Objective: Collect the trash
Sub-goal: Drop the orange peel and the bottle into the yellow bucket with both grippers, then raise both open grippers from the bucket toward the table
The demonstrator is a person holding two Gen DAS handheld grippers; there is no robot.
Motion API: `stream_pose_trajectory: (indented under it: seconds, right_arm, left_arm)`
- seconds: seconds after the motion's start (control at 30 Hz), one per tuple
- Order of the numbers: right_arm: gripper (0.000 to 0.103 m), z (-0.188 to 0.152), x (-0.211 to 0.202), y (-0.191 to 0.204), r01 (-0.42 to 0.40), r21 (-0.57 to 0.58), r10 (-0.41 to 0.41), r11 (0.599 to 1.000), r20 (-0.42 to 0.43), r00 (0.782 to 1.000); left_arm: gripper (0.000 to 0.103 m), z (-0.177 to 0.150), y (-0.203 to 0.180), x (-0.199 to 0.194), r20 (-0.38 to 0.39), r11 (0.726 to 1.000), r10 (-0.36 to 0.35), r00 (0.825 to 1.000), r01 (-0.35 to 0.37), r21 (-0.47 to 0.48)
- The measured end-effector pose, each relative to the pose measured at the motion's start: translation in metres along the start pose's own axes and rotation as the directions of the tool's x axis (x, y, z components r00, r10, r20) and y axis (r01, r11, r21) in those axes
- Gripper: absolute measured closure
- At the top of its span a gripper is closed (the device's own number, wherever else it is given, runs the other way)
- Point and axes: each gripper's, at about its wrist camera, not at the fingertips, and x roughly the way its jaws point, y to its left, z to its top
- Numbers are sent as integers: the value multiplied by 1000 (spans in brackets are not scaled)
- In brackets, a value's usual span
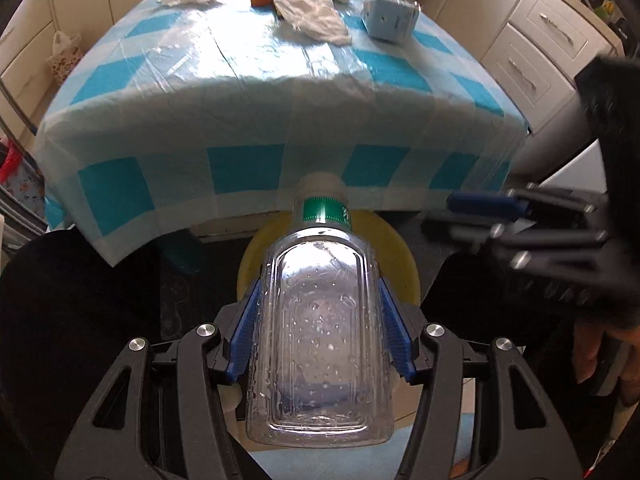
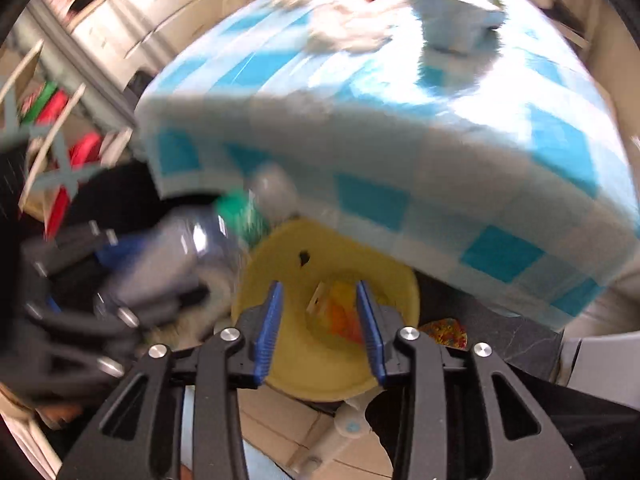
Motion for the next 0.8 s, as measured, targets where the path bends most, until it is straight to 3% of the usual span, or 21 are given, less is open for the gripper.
stream_pose_trajectory:
  seconds: [0.1, 0.37, 0.6, 0.8]
  right_arm:
    - [57, 1, -12, -9, -17, 42, 15, 999, 67, 998]
    - [57, 14, -32, -14, -48, 55, 36, 997, 189, 981]
    - [53, 19, -44, -6, -66, 57, 46, 996, 299, 953]
    - [53, 23, -45, -1, -55, 38, 40, 998, 313, 949]
  left_arm:
    - [47, 1, -2, -4, 32, 1000, -12, 999, 12, 8]
    - [46, -2, 0, -25, 117, 1000, -1, 993, 0, 12]
    - [38, -4, 0, -65, 274, 997, 77, 959, -82, 4]
    - [36, -2, 11, -79, 307, 994, 109, 945, -104, -33]
